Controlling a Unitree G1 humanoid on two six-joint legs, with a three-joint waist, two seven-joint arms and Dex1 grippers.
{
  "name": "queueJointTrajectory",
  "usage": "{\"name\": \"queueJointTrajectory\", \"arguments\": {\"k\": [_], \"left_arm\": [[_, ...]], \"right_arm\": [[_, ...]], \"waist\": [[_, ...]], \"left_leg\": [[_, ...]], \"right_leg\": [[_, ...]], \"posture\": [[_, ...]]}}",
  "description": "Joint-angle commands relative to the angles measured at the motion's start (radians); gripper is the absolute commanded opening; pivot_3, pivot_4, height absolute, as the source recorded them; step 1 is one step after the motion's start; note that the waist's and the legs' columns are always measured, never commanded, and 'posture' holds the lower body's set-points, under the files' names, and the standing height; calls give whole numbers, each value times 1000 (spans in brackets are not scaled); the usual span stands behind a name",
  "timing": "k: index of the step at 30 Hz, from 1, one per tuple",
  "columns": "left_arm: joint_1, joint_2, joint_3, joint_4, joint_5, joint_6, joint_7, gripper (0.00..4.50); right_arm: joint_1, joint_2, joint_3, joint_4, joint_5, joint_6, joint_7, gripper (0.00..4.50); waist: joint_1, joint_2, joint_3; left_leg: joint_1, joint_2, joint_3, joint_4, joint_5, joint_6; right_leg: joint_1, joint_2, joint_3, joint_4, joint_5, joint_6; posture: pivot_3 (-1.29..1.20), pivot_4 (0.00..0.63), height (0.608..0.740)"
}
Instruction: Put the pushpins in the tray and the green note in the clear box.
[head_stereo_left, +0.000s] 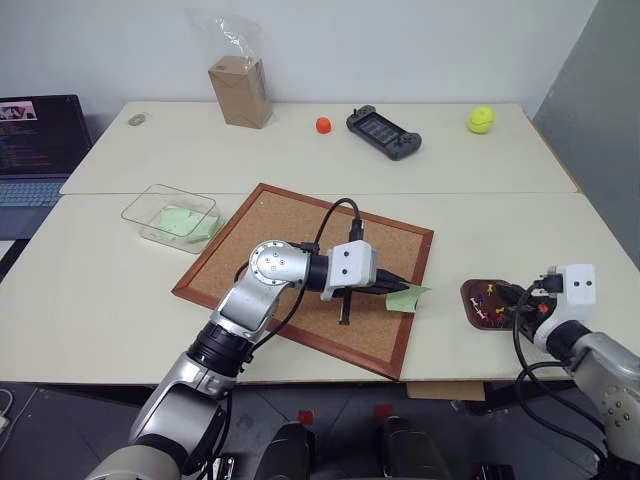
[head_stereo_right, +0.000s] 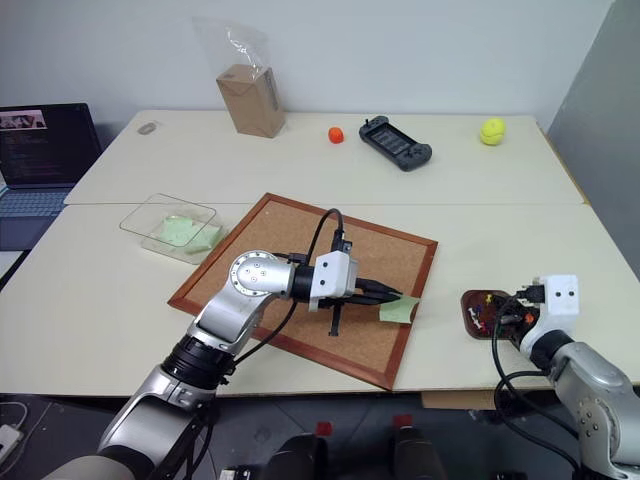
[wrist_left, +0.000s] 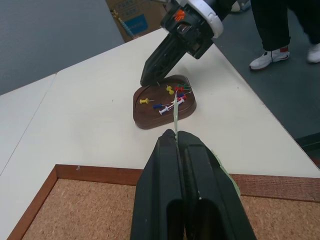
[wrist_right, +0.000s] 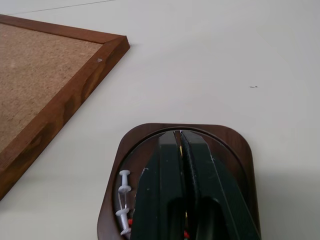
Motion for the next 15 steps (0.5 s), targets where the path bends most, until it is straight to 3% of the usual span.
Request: {"name": "queueJointTrajectory", "arguments": {"k": [1,11,15], "left_arm": [[0,0,-2,-14,7,-20,5,2],[8,8,-1,-9,27,-41,5,0],[7,8,-2,-7,31,-45,5,0]], "right_arm": [[-19,-9,1,17,-12,-47,-1,230],[-12,-15,19,28,-20,-70,8,2411],[4,-11,14,30,-16,-80,8,2514]], "waist": [[1,0,0],[1,0,0],[1,0,0]], "left_leg": [[0,0,0,0,0,0],[0,0,0,0,0,0],[0,0,0,0,0,0]], "right_leg": [[0,0,0,0,0,0],[0,0,0,0,0,0],[0,0,0,0,0,0]], "posture": [[0,150,740],[0,150,740],[0,150,740]]}}
